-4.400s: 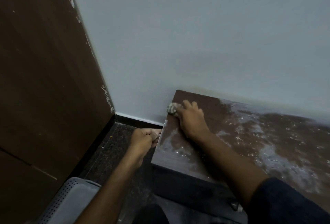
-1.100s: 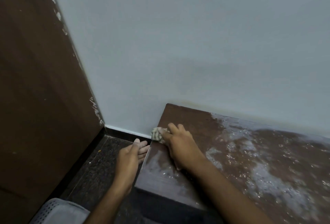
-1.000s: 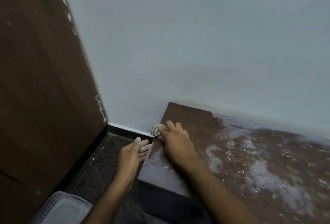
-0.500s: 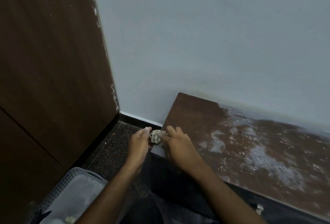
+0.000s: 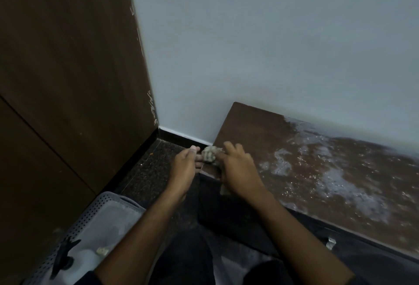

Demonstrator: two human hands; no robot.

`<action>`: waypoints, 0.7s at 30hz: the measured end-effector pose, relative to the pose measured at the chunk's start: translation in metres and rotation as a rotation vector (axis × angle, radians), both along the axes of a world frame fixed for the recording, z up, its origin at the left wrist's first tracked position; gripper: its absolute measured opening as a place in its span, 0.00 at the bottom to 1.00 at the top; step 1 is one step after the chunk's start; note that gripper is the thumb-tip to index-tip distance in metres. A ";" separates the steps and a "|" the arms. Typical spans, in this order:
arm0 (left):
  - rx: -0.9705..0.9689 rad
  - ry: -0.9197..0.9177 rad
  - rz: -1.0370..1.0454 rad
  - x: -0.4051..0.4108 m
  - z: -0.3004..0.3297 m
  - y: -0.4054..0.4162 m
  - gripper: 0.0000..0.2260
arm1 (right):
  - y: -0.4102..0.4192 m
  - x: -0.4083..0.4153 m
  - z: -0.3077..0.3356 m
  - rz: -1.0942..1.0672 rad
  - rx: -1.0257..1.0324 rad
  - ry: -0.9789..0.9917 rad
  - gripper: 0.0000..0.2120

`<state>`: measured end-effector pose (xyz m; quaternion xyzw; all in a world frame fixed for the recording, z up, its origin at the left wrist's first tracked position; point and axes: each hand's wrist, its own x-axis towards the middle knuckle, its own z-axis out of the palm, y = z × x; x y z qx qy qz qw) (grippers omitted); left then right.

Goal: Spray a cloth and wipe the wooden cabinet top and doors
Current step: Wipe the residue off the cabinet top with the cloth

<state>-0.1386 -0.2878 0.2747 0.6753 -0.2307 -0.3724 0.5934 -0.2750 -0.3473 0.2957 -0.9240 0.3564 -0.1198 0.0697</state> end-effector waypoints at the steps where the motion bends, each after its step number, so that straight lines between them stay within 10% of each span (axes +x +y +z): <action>1: -0.002 0.020 -0.005 0.000 0.000 0.001 0.15 | -0.004 -0.002 0.001 -0.063 0.001 0.007 0.22; 21: 0.034 -0.233 -0.011 -0.002 -0.012 -0.005 0.13 | 0.033 -0.011 -0.011 0.097 -0.101 -0.035 0.18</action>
